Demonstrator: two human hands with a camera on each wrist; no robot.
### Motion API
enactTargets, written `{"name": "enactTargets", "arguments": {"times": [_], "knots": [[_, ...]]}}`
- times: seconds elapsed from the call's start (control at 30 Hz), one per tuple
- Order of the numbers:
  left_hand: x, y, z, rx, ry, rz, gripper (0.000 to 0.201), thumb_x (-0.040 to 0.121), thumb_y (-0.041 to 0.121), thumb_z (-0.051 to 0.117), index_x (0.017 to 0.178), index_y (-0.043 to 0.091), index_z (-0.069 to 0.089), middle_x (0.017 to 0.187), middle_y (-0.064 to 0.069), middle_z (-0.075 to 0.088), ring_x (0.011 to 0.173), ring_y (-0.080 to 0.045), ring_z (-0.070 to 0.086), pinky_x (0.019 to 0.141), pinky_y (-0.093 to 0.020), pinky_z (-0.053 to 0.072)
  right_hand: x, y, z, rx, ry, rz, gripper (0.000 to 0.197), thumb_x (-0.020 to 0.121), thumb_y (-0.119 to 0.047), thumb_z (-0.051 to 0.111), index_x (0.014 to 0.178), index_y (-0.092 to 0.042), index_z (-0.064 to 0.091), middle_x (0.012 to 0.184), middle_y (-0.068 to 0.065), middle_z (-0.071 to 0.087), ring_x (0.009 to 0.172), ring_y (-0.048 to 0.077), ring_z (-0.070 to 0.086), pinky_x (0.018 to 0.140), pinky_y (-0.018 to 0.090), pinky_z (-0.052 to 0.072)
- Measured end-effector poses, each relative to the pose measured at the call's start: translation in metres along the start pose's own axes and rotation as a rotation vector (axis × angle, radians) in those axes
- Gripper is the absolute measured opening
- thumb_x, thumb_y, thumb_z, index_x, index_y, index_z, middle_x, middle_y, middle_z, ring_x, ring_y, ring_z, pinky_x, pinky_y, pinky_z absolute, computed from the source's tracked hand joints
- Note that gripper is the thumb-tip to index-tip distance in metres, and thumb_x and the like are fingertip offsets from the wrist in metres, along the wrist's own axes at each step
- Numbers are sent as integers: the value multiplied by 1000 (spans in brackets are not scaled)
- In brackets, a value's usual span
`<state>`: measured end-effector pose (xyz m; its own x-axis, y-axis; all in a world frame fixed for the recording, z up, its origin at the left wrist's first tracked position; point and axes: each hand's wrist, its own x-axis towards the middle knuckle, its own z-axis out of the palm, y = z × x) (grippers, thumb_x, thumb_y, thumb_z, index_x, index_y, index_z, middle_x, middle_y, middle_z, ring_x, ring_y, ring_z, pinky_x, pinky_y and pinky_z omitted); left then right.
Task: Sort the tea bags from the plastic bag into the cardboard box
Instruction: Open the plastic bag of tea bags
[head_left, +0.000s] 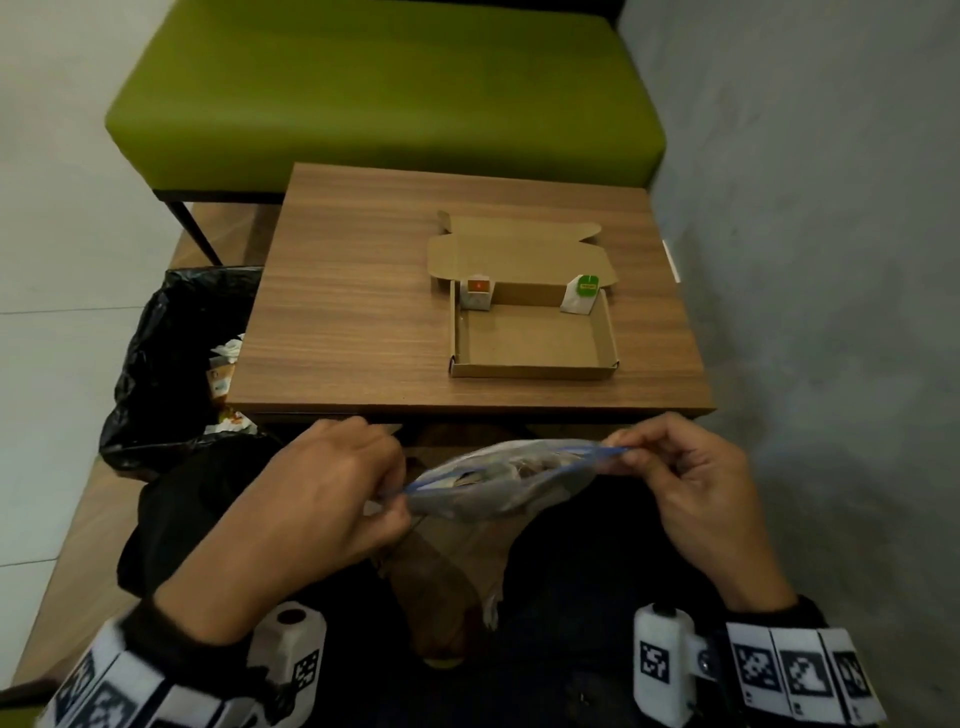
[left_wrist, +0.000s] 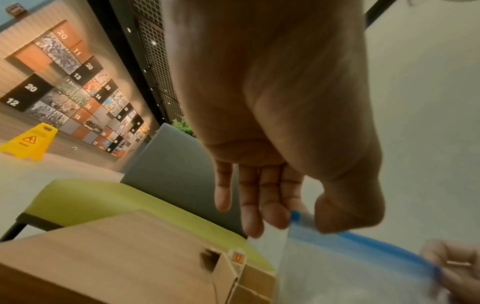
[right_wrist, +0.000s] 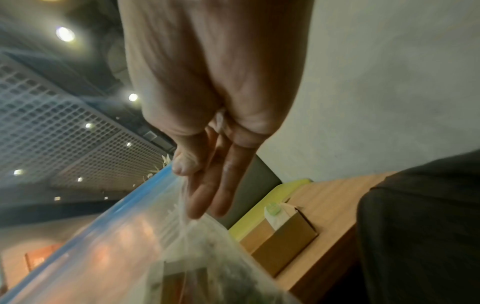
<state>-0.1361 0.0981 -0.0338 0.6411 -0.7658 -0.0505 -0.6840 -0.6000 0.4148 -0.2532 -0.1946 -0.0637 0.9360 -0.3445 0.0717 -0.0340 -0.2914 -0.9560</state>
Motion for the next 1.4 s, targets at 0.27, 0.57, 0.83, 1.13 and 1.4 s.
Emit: {"name": "enactTargets", "arguments": {"times": [0.27,0.57,0.83,1.13,1.4], "knots": [[21,28,7,-309,10,-8,46,87,62,55,126,37,55,105,24,58,99,7,57,79,-18,51,22,-17,17,71,-91,-101,36,86,9,64,83,-27,72,89,0,74,90,19,70,85,27,54],[37,37,17,-638,90,-114,19,86,45,68,101,34,68,91,20,68,84,-3,66,71,-17,52,45,-35,49,138,-158,-57,28,89,7,60,84,-19,68,92,10,72,89,21,71,82,33,57],[36,29,33,-688,149,-276,14,95,26,61,85,26,71,72,6,70,70,-10,68,68,-34,57,41,-30,74,-40,-95,64,27,93,-7,65,93,-33,69,94,-4,73,93,9,70,86,44,59],[33,24,39,-675,147,-283,17,97,25,56,84,25,66,72,5,65,69,-9,63,63,-30,53,16,-30,88,-353,-207,-68,46,89,-46,66,132,-34,55,126,-20,46,116,-1,51,90,6,40],[27,8,30,-891,198,-350,26,88,32,47,70,18,59,63,-3,59,62,-15,56,63,-39,44,20,-25,84,-534,-329,-68,27,99,-31,53,125,-28,62,116,-18,58,106,-3,56,91,24,51]]}}
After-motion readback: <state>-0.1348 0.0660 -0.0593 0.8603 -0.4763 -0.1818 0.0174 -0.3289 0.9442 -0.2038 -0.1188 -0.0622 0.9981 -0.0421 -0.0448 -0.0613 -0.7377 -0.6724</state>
